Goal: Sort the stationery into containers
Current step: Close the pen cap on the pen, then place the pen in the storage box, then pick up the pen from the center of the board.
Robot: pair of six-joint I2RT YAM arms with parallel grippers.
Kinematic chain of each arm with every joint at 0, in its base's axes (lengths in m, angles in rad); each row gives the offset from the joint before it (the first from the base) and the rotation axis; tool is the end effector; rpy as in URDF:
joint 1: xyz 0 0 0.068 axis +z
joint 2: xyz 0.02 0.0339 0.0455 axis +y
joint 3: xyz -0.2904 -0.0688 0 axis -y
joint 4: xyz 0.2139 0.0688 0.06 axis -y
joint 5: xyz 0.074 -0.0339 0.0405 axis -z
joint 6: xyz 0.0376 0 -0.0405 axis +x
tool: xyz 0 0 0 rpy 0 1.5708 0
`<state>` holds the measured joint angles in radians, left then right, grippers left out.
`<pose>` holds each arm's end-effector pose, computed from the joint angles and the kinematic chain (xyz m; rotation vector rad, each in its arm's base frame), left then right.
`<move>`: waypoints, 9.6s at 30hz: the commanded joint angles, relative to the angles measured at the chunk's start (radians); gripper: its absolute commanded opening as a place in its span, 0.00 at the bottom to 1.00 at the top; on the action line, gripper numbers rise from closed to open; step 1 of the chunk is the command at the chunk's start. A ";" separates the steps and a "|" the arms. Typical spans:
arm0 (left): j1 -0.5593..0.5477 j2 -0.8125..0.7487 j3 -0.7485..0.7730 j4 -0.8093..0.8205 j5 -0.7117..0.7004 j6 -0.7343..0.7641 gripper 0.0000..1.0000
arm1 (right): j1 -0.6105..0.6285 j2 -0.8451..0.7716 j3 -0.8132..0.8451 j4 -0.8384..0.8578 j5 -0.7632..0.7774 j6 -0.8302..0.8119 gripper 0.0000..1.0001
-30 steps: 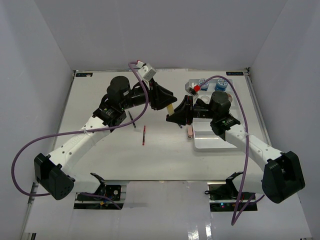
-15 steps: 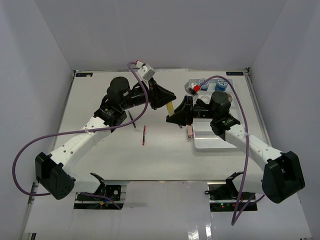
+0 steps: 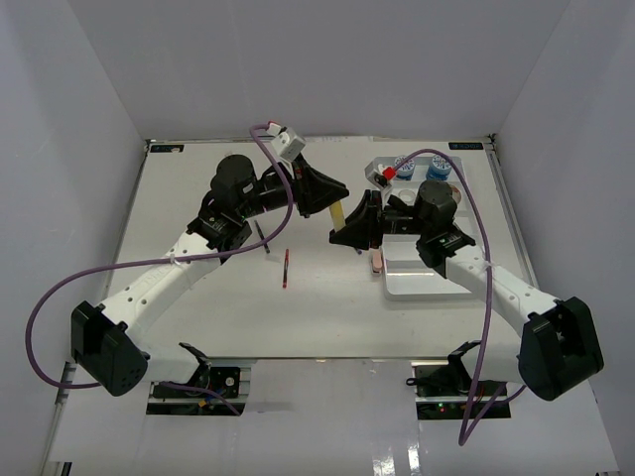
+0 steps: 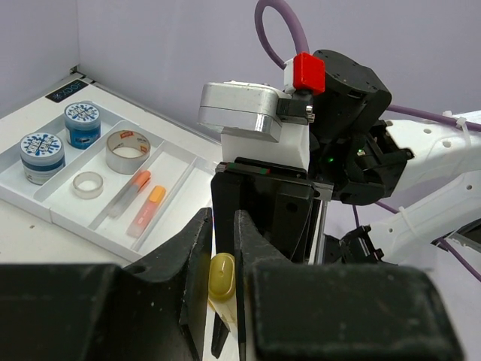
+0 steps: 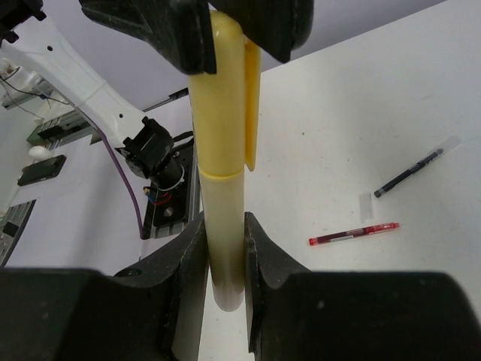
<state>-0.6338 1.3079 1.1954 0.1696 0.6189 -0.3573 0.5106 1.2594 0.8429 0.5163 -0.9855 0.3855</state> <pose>0.2032 -0.1764 0.4355 0.7451 1.4865 -1.2360 0.1986 0.1472 0.3677 -0.9564 1.4037 1.4062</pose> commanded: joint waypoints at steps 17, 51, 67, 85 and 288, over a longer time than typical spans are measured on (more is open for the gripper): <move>-0.010 0.013 -0.086 -0.114 0.162 -0.017 0.00 | -0.052 0.055 0.231 0.119 0.018 0.033 0.08; -0.033 0.044 -0.003 -0.263 0.058 0.037 0.07 | -0.083 0.072 0.236 0.168 -0.061 0.075 0.08; -0.021 -0.004 0.024 -0.038 -0.202 -0.019 0.70 | -0.083 0.054 -0.034 -0.097 -0.026 -0.076 0.08; 0.131 -0.144 -0.169 -0.344 -0.788 -0.037 0.98 | -0.328 -0.169 -0.277 -0.394 0.835 0.252 0.08; -0.142 -0.041 -0.221 -0.140 -0.346 0.598 0.21 | 0.114 -0.103 0.145 -0.535 0.949 0.208 0.09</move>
<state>-0.7700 1.3018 0.9897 -0.0349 0.2733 0.2516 0.6312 1.1877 1.0161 -0.0349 -0.0662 0.5976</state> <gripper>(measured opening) 0.202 0.192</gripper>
